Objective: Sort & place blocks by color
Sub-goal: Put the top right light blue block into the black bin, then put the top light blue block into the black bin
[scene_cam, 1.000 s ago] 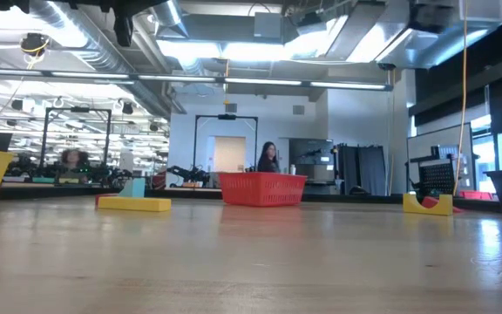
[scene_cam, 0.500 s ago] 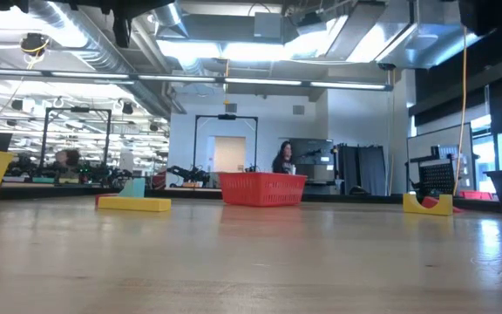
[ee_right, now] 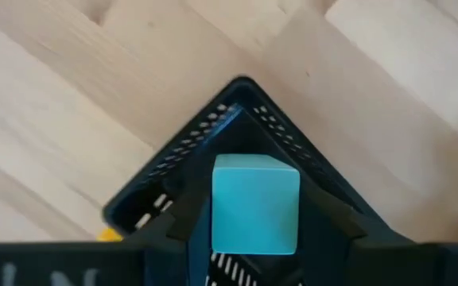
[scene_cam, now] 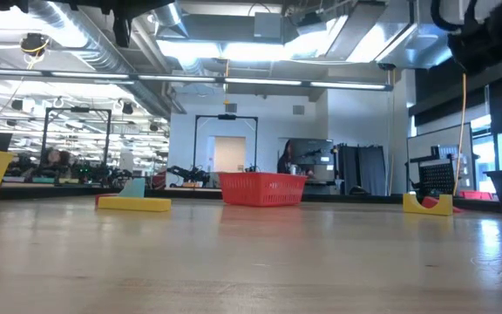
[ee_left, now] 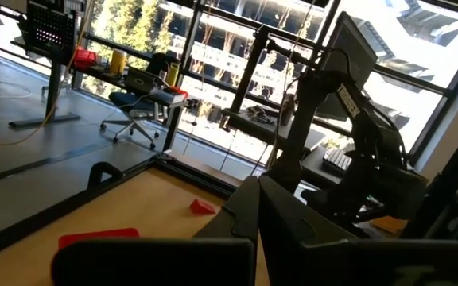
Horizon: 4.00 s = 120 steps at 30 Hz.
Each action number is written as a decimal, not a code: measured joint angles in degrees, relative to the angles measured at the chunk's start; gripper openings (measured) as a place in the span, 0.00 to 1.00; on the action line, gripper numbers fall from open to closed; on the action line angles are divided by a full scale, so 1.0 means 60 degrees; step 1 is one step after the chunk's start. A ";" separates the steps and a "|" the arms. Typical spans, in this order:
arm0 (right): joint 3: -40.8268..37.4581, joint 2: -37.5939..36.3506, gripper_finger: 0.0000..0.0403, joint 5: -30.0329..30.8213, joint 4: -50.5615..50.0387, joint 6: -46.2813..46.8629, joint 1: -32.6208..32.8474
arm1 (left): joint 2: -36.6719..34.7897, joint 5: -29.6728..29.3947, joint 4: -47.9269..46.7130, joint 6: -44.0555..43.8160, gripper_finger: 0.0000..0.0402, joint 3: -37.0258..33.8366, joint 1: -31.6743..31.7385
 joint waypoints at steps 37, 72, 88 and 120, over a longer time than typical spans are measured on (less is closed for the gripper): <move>0.0601 -0.1672 0.75 0.0084 -0.0205 -0.2474 -0.0268 | 0.0000 0.0001 0.0000 0.0036 0.00 0.0000 0.0000; -0.0137 -0.3237 0.03 0.1228 0.2440 -0.8096 -0.4320 | 0.0116 0.0100 -0.0613 0.0033 0.09 0.0001 0.0181; -0.0226 -0.3660 0.01 0.1242 0.2884 -0.8064 -0.4559 | 0.3093 0.2737 -0.7690 0.1526 0.58 0.2488 0.1587; -0.0229 -0.3657 0.00 0.1993 0.2833 -0.8087 -0.4621 | 0.8036 0.3034 -0.8428 0.7792 0.61 0.2517 0.2626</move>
